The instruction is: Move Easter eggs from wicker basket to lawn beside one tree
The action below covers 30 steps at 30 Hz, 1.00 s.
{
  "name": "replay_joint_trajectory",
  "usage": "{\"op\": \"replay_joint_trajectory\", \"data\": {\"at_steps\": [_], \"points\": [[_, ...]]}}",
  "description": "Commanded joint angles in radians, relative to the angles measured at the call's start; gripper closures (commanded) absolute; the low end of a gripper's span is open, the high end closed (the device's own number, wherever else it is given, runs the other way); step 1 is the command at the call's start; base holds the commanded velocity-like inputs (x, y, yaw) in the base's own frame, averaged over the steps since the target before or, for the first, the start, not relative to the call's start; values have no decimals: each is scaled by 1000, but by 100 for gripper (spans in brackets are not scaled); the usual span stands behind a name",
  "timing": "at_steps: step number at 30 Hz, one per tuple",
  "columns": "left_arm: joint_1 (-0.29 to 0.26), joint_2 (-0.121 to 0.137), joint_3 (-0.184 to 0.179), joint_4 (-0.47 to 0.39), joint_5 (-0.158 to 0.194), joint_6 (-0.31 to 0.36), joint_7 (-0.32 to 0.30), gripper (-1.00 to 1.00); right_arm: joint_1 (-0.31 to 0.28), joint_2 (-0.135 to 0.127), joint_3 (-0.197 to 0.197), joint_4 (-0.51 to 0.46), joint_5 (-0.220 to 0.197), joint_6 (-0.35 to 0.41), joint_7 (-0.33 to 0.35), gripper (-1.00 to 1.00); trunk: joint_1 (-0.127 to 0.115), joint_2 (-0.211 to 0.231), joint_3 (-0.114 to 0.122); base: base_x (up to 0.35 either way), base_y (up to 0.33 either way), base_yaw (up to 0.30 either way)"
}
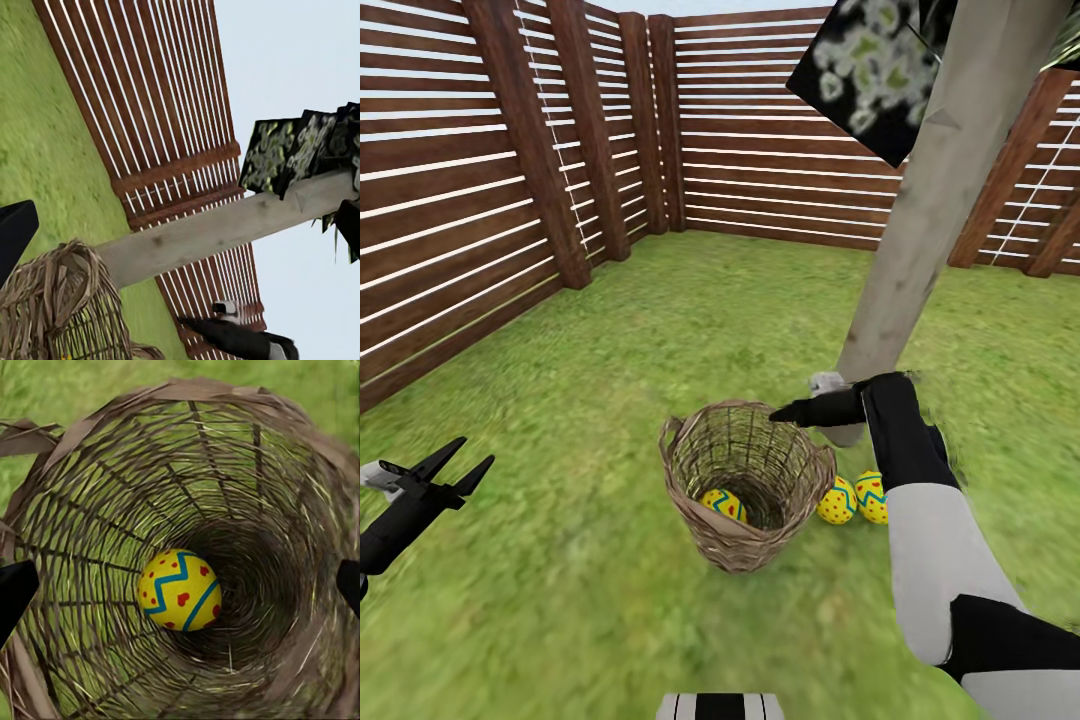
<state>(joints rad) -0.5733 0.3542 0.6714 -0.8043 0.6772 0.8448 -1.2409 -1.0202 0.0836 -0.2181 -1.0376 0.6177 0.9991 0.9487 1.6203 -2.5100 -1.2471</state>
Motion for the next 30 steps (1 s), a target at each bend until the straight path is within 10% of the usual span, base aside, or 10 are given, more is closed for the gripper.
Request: {"op": "replay_joint_trajectory", "data": {"at_steps": [1, 5, 11, 30], "points": [[0, 0, 0, 0, 2, 8, -2, -100, 4, 24, 12, 2, 29, 3, -58, -100, 0, 0, -1, 0, 0, 0], [0, 0, 0, -1, 2, 8, -2, -100, 10, 47, 133, 42, 40, 4, -211, -100, 0, 0, -1, 0, 0, 0], [0, 0, 0, -1, 2, 8, -2, -100, 11, 57, 307, 191, 40, 1, -250, -100, 0, 0, -1, 0, 0, 0], [0, -12, 0, -1, 0, 7, -1, -100, 8, 46, 612, 214, 46, -13, -244, -100, 0, 0, -1, 0, 78, 0]]}}
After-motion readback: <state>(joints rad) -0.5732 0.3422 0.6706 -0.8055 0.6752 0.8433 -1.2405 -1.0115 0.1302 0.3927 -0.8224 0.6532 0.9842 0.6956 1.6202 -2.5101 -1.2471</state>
